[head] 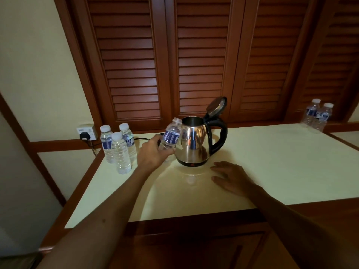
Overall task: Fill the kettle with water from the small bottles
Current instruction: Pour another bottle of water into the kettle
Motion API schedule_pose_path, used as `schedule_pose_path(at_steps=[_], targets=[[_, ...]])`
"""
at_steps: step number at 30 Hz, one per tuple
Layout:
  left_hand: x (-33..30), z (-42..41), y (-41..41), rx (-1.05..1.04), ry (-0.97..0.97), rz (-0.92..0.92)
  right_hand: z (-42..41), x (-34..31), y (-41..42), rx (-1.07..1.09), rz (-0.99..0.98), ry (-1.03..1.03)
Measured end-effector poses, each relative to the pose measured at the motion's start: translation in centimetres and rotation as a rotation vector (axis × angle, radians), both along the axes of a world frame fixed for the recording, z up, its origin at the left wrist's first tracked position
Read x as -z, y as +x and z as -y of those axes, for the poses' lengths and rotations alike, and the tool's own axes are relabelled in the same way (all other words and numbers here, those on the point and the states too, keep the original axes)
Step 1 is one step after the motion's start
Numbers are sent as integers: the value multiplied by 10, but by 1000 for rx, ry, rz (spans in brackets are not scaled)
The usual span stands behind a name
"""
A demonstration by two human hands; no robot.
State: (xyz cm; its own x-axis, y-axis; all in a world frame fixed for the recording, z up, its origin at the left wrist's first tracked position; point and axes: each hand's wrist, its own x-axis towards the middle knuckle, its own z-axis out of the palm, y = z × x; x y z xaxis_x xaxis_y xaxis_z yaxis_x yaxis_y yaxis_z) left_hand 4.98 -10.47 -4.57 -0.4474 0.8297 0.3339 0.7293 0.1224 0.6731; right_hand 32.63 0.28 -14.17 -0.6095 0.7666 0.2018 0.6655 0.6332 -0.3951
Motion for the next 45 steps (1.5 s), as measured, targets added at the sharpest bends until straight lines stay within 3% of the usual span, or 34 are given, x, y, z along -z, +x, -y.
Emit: schedule_pose_path(at_steps=[6, 17, 45], targets=[[-32, -14, -10, -54, -104, -243, -5, 4, 0, 12, 12, 3], [-63, -21, -24, -86, -236, -521, -2, 0, -3, 26, 1, 27], [-103, -30, -30, 14, -378, -722, -10, 7, -2, 34, -32, -13]])
